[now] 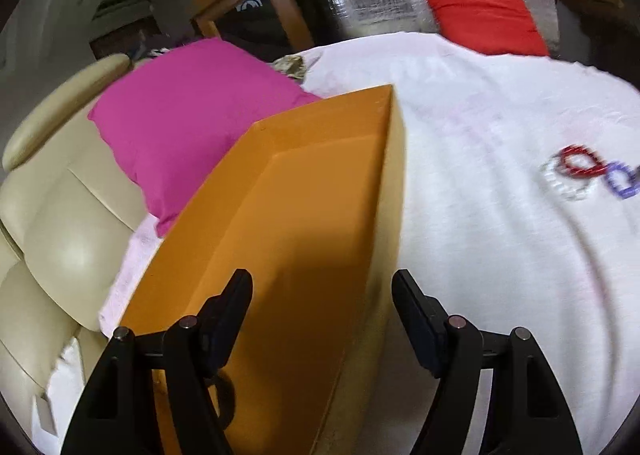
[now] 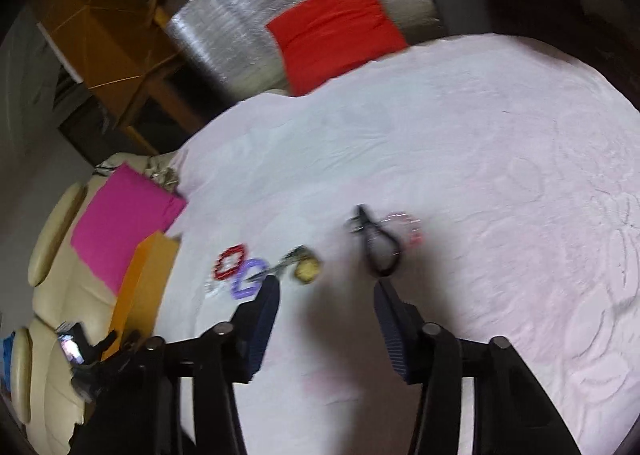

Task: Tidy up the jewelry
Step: 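Grasp the red bead bracelet with the left tool while the right tool grasps the gold watch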

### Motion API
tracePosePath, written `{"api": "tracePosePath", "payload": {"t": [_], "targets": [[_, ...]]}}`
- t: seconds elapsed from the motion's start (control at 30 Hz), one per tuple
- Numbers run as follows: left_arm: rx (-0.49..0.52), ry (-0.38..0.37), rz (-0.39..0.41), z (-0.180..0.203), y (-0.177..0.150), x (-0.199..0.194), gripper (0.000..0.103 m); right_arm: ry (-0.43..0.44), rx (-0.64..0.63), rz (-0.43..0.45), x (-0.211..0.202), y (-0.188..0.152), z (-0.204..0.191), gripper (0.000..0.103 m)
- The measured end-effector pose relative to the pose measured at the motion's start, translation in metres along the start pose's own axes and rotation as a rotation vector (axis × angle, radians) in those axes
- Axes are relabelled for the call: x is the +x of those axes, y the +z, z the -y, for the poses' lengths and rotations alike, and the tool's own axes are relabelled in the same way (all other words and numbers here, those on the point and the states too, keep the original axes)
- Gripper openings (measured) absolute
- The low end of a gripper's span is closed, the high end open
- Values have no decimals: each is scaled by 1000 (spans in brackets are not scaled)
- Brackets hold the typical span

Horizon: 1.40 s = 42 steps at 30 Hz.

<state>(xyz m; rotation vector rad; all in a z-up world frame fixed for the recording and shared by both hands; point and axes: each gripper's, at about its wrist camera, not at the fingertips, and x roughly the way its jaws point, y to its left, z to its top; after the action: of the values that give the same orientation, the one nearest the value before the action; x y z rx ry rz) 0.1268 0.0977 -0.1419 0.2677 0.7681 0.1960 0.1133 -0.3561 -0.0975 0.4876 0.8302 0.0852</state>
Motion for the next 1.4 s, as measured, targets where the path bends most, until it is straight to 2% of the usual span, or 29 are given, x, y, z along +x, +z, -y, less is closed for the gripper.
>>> {"api": "tracePosePath", "payload": {"t": [0.1, 0.23, 0.3, 0.4, 0.5, 0.57, 0.67, 0.93, 1.03, 1.17, 1.27, 1.4], "targets": [[-52, -49, -30, 11, 0, -10, 73, 3, -22, -30, 11, 11, 3, 46], [7, -37, -24, 36, 4, -21, 73, 19, -69, -49, 28, 26, -3, 43], [2, -27, -25, 34, 6, -26, 73, 15, -73, -55, 35, 28, -4, 43], [-5, 21, 53, 31, 16, -45, 73, 11, -83, -67, 48, 32, -6, 41], [-15, -13, 118, 33, 35, -67, 73, 4, -88, -104, 65, 35, -8, 33], [-13, -77, 141, 42, 49, -75, 75, -2, -91, -141, 75, 31, -9, 15], [-48, -218, 120, 61, 59, -75, 76, -25, -136, -154, 73, 21, -15, 7], [-1, -533, 24, 127, 54, -37, 76, 63, -31, -153, 25, -6, 10, 5], [18, -566, 2, 140, 56, -23, 76, 87, 0, -130, 14, -7, 16, 5], [-6, -606, -22, 146, 69, -4, 76, 112, 58, -140, 17, -2, 18, 6], [-6, -610, -60, 155, 77, 13, 76, 100, 70, -147, 22, 1, 17, 6], [-80, -666, -117, 151, 84, 38, 76, 96, 84, -160, 29, 5, 16, 6]]}}
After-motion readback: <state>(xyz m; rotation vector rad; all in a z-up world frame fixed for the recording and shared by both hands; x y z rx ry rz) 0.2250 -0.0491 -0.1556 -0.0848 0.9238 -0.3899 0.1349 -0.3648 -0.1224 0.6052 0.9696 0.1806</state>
